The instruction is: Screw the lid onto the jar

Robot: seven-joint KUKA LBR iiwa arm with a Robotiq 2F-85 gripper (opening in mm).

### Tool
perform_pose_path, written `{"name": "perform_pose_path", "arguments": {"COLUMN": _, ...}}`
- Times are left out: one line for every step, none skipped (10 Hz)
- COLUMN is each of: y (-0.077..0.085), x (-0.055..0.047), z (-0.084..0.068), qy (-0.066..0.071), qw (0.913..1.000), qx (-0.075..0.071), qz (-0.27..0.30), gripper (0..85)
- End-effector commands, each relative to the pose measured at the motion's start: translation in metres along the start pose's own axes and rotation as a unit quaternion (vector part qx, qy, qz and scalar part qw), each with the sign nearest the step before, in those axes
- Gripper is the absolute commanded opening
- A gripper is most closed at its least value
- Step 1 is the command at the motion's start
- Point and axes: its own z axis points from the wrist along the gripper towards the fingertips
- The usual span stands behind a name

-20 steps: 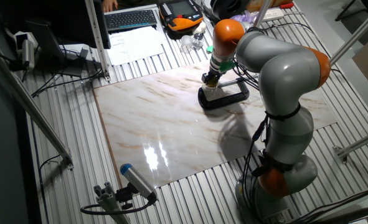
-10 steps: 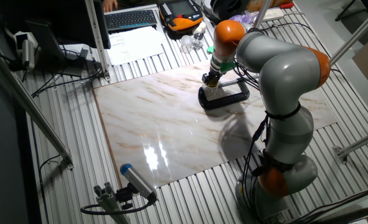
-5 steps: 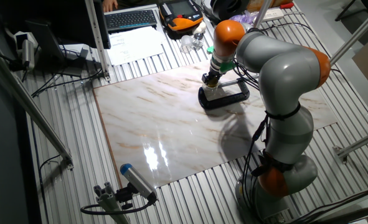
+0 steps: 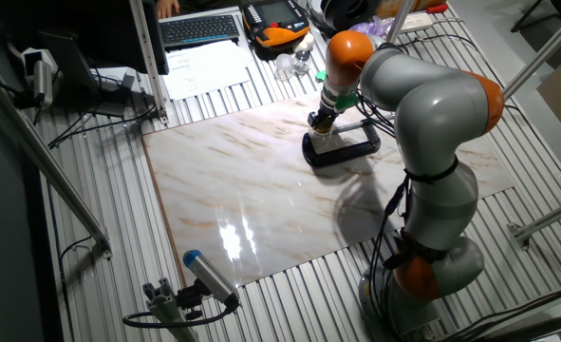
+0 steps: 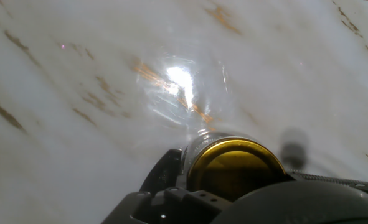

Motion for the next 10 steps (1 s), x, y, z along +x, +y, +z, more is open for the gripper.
{"name": "perform_pose_path", "arguments": {"y": 0.0, "x": 0.0003, "z": 0.0001, "qy": -0.001, "qw": 1.0, "qx": 0.0, "qz": 0.001, "gripper": 0.0}}
{"name": "perform_pose_path", "arguments": {"y": 0.0, "x": 0.0002, "z": 0.0002, "qy": 0.0, "qw": 1.0, "qx": 0.001, "qz": 0.002, "gripper": 0.0}}
{"name": "perform_pose_path", "arguments": {"y": 0.0, "x": 0.0002, "z": 0.0002, "qy": 0.0, "qw": 1.0, "qx": 0.001, "qz": 0.002, "gripper": 0.0}}
{"name": "perform_pose_path", "arguments": {"y": 0.0, "x": 0.0002, "z": 0.0002, "qy": 0.0, "qw": 1.0, "qx": 0.001, "qz": 0.002, "gripper": 0.0}}
{"name": "perform_pose_path", "arguments": {"y": 0.0, "x": 0.0002, "z": 0.0001, "qy": 0.0, "qw": 1.0, "qx": 0.001, "qz": 0.003, "gripper": 0.0}}
{"name": "perform_pose_path", "arguments": {"y": 0.0001, "x": 0.0003, "z": 0.0001, "qy": 0.0, "qw": 1.0, "qx": 0.001, "qz": 0.004, "gripper": 0.0}}
{"name": "perform_pose_path", "arguments": {"y": 0.0, "x": 0.0003, "z": 0.0001, "qy": 0.0, "qw": 1.0, "qx": 0.001, "qz": 0.006, "gripper": 0.0}}
{"name": "perform_pose_path", "arguments": {"y": 0.0, "x": 0.0003, "z": 0.0002, "qy": 0.001, "qw": 1.0, "qx": 0.002, "qz": 0.009, "gripper": 0.0}}
{"name": "perform_pose_path", "arguments": {"y": 0.0, "x": 0.0003, "z": 0.0002, "qy": 0.002, "qw": 0.9999, "qx": 0.001, "qz": 0.012, "gripper": 0.0}}
{"name": "perform_pose_path", "arguments": {"y": -0.0001, "x": 0.0002, "z": 0.0002, "qy": 0.002, "qw": 0.9999, "qx": 0.001, "qz": 0.012, "gripper": 0.0}}
